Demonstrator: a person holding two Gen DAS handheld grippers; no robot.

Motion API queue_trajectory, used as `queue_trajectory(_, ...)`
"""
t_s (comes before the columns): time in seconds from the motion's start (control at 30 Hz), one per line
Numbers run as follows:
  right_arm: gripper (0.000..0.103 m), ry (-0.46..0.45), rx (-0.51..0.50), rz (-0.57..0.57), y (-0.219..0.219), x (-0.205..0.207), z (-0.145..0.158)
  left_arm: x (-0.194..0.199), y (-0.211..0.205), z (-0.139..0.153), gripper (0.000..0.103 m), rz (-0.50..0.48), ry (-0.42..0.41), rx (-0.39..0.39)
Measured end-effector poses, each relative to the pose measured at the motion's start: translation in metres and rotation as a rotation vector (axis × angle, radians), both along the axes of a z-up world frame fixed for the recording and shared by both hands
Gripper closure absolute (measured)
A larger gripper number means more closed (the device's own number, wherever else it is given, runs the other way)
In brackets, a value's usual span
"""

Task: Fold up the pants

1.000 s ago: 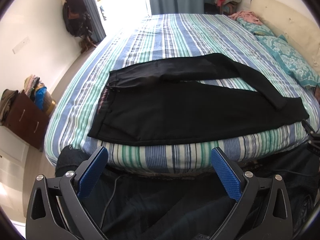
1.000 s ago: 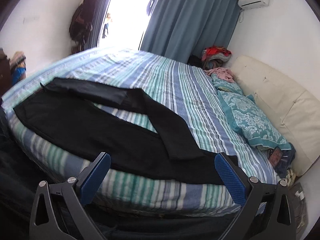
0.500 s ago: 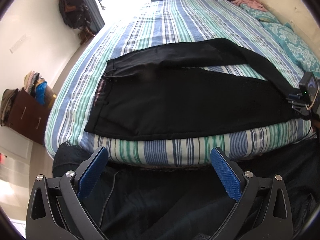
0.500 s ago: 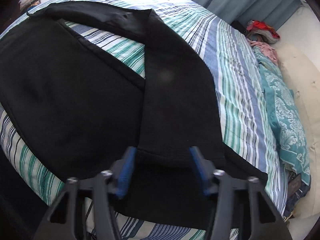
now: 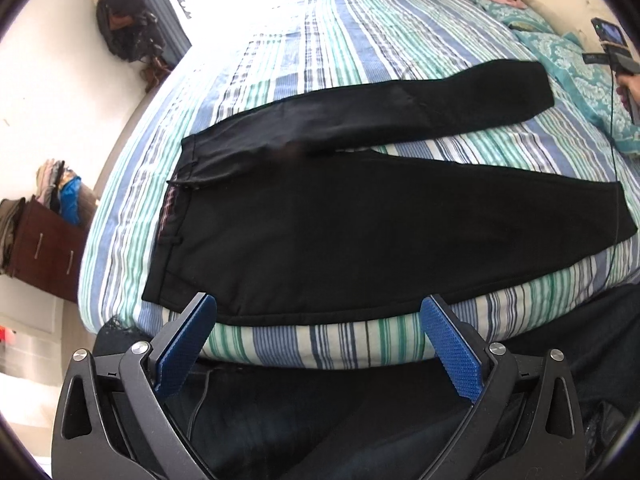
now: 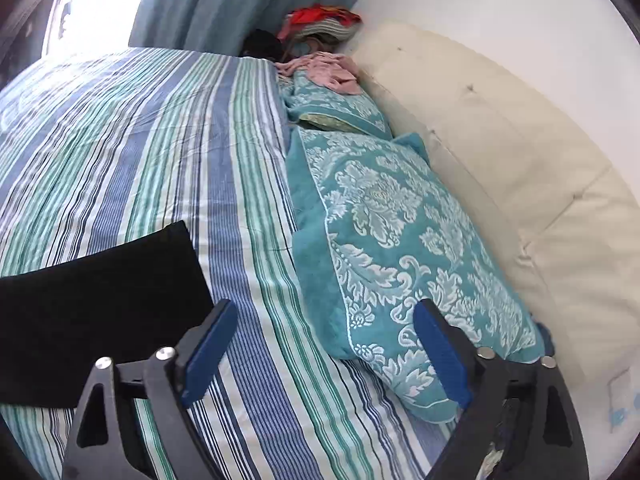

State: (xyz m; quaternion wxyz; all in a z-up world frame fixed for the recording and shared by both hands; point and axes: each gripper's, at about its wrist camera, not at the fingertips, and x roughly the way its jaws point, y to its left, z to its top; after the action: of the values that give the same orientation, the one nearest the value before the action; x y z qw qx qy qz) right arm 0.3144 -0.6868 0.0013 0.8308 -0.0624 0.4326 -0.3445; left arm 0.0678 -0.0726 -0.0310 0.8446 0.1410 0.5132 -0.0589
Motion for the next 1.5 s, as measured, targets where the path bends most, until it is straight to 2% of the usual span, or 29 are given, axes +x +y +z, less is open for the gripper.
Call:
queue_trajectory(0.1,0.013,-0.085,0.177,-0.055,-0.028,-0.026,-0.02,0.005,-0.006,-0.014,0.001,-0.016,0.041,-0.004)
queue_trajectory(0.2,0.013,-0.177,0.499,-0.095,-0.05,-0.052,-0.065,0.011,-0.013,-0.025,0.001,-0.031,0.079,-0.015)
queue_trajectory(0.3,0.015,-0.291,0.84,-0.13,-0.055,-0.061,-0.117,0.013,-0.022,-0.029,0.001,-0.042,0.078,-0.001)
queue_trajectory(0.37,0.019,-0.382,0.975,-0.144,-0.046,-0.06,-0.14,0.015,-0.026,-0.031,0.001,-0.041,0.078,0.014)
queue_trajectory(0.4,0.021,-0.402,0.995,-0.14,-0.045,-0.053,-0.147,0.016,-0.027,-0.032,0.001,-0.036,0.083,0.023)
queue_trajectory(0.5,0.026,-0.371,0.967,-0.104,-0.041,-0.016,-0.159,0.021,-0.026,-0.038,0.001,-0.014,0.099,0.046)
queue_trajectory(0.57,0.028,-0.335,0.932,-0.114,-0.044,0.005,-0.169,0.025,-0.025,-0.042,0.001,0.003,0.11,0.059)
queue_trajectory(0.67,0.032,-0.312,0.952,-0.153,-0.05,0.026,-0.192,0.032,-0.026,-0.05,0.001,0.016,0.14,0.069)
queue_trajectory(0.7,0.037,-0.308,0.92,-0.146,-0.048,0.031,-0.192,0.033,-0.027,-0.052,0.001,0.017,0.15,0.069)
queue_trajectory(0.73,0.064,-0.292,0.888,-0.12,-0.044,0.037,-0.19,0.034,-0.029,-0.054,0.001,0.014,0.159,0.069)
queue_trajectory(0.77,0.087,-0.251,0.856,-0.088,-0.039,0.044,-0.187,0.034,-0.03,-0.055,0.001,0.006,0.161,0.071)
queue_trajectory(0.8,0.088,-0.228,0.831,-0.042,-0.034,0.048,-0.18,0.033,-0.032,-0.055,0.001,-0.002,0.156,0.074)
queue_trajectory(0.83,0.088,-0.223,0.748,-0.001,-0.027,0.046,-0.165,0.032,-0.034,-0.055,0.001,-0.009,0.149,0.076)
queue_trajectory(0.9,0.088,-0.166,0.541,0.035,-0.02,0.036,-0.149,0.03,-0.035,-0.055,0.001,-0.021,0.145,0.067)
queue_trajectory(0.93,0.087,-0.136,0.509,0.031,-0.021,0.03,-0.153,0.03,-0.035,-0.057,0.001,-0.025,0.15,0.061)
queue_trajectory(1.0,0.081,-0.076,0.548,-0.018,-0.029,0.022,-0.171,0.029,-0.034,-0.059,0.001,-0.03,0.162,0.058)
queue_trajectory(1.07,0.069,-0.078,0.538,-0.081,-0.029,0.014,-0.179,0.029,-0.033,-0.057,0.001,-0.027,0.159,0.056)
queue_trajectory(1.13,0.042,-0.093,0.507,-0.121,-0.024,0.008,-0.176,0.035,-0.025,-0.054,0.001,-0.011,0.134,0.056)
queue_trajectory(1.17,0.038,-0.108,0.497,-0.122,-0.021,0.002,-0.171,0.044,-0.018,-0.051,0.001,0.007,0.116,0.048)
queue_trajectory(1.3,0.035,-0.19,0.466,-0.054,0.007,-0.019,-0.137,0.122,0.021,-0.046,0.001,0.107,-0.007,-0.014)
queue_trajectory(1.4,0.029,-0.233,0.493,0.033,0.036,-0.045,-0.117,0.202,0.043,-0.064,0.001,0.209,-0.088,-0.002)
queue_trajectory(1.43,0.028,-0.254,0.519,0.056,0.045,-0.055,-0.112,0.222,0.046,-0.076,0.001,0.225,-0.098,0.022)
queue_trajectory(1.5,0.025,-0.291,0.582,0.086,0.062,-0.076,-0.106,0.256,0.055,-0.111,0.001,0.277,-0.077,0.137)
